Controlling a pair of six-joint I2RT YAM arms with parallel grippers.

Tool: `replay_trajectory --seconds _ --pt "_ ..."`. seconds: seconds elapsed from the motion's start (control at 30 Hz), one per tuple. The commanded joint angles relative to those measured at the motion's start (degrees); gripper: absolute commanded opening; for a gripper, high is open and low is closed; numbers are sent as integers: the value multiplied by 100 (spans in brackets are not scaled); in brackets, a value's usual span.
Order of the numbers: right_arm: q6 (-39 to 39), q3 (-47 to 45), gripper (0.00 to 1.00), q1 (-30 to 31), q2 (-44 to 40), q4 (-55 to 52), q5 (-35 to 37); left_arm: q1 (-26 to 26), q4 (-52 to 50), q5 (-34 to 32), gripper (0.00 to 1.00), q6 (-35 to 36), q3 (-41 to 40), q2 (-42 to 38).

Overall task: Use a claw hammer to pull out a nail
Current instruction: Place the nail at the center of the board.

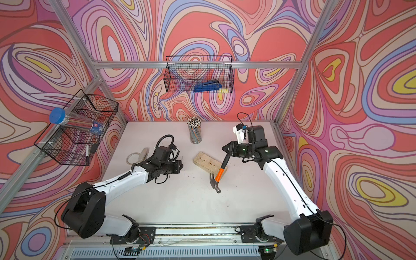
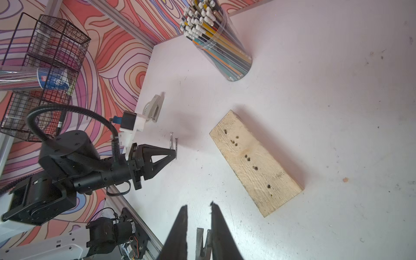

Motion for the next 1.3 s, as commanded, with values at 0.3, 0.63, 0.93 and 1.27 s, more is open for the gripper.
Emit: replay_trajectory --seconds 0.3,0.63,0.93,1.27 --pt "204 -171 0 -28 -180 387 -92 359 -1517 -803 0 -609 498 1086" --pt "283 -284 0 -25 -191 499 -101 358 -1752 -914 0 -384 1016 1584" --pt "294 -416 0 -31 -243 523 -33 355 -1864 -1072 19 -356 1090 1633" --pt "354 -488 0 -31 -207 644 -49 359 -1919 -1107 21 -279 1094 1605"
